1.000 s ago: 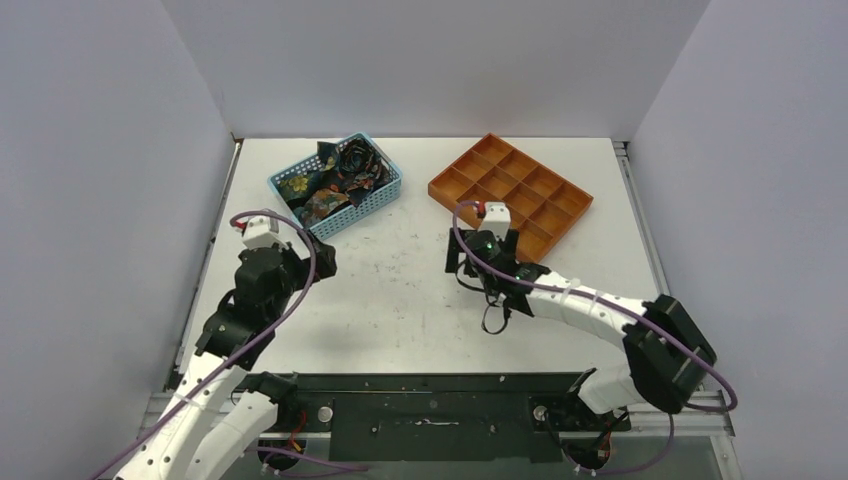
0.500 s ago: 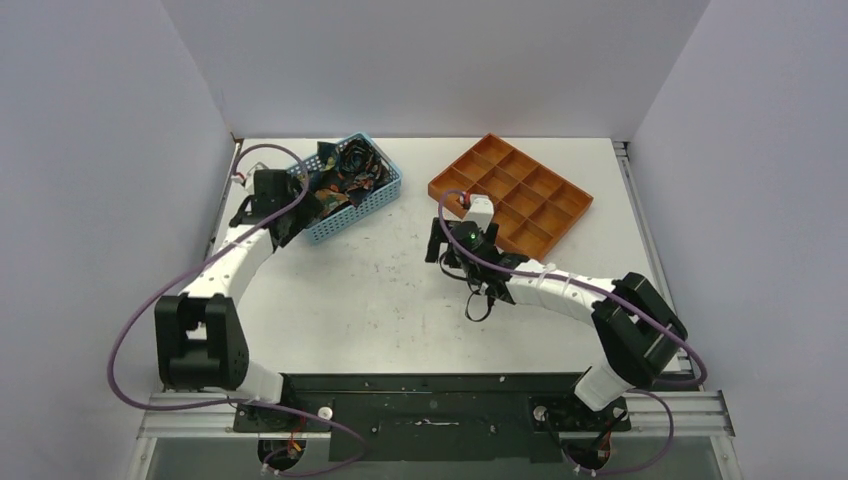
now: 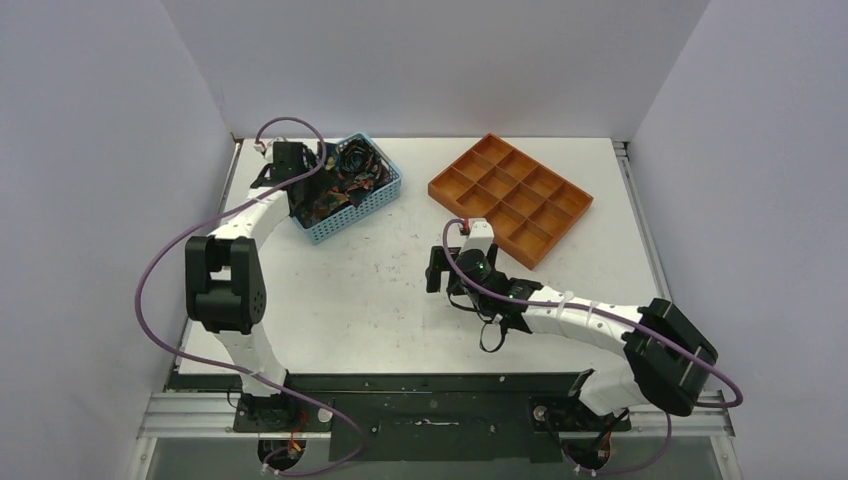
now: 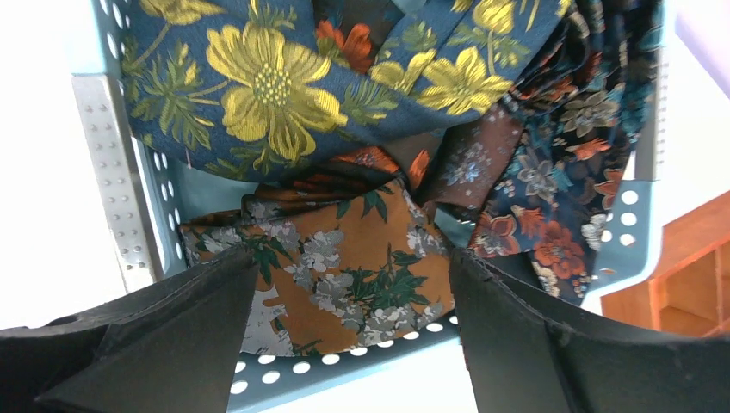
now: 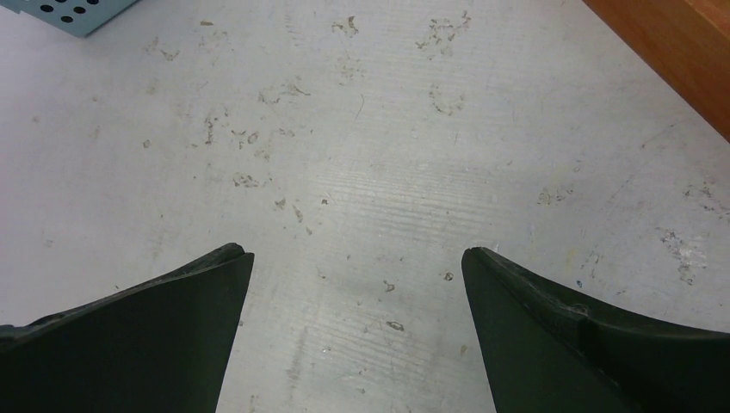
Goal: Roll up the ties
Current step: Pick up the tie from the bin.
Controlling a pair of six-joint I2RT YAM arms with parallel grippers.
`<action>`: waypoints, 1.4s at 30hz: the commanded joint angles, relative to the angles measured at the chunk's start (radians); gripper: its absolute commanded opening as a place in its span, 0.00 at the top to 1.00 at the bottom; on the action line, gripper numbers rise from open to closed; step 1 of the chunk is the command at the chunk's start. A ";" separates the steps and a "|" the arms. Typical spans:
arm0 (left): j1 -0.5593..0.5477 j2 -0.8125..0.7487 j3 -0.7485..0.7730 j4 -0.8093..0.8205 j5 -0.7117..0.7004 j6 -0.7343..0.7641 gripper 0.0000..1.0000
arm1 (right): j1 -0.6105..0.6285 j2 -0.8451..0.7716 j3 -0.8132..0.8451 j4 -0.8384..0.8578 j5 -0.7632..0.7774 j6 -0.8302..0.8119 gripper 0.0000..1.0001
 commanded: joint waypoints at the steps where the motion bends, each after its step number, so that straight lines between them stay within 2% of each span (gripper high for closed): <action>1: -0.023 0.034 0.055 -0.038 -0.002 0.013 0.19 | 0.000 -0.053 -0.020 0.035 0.006 -0.018 0.00; 7: -0.044 0.117 0.103 -0.109 -0.034 0.011 0.20 | 0.000 -0.087 -0.061 0.038 0.019 -0.006 0.00; 11: -0.042 0.150 0.094 -0.110 -0.041 0.011 0.29 | 0.003 -0.114 -0.088 0.023 0.041 -0.003 0.00; 14: -0.042 0.142 0.070 -0.085 -0.043 0.013 0.45 | 0.003 -0.141 -0.097 0.005 0.056 -0.004 0.00; 21: -0.030 0.067 0.036 -0.061 -0.038 0.031 1.00 | 0.001 -0.196 -0.093 -0.043 0.086 -0.019 0.00; 28: -0.036 -0.226 0.029 -0.047 -0.002 0.046 1.00 | -0.021 -0.275 0.004 -0.144 0.124 -0.095 0.02; 35: -0.090 -0.540 0.038 0.037 0.139 0.072 1.00 | -0.079 -0.384 0.095 -0.242 0.151 -0.151 0.05; 38: -0.166 -0.630 0.087 0.044 0.221 0.093 1.00 | -0.117 -0.442 0.122 -0.270 0.164 -0.165 0.06; 42: -0.345 -0.652 0.196 -0.017 0.327 0.120 1.00 | -0.166 -0.513 0.162 -0.301 0.172 -0.187 0.07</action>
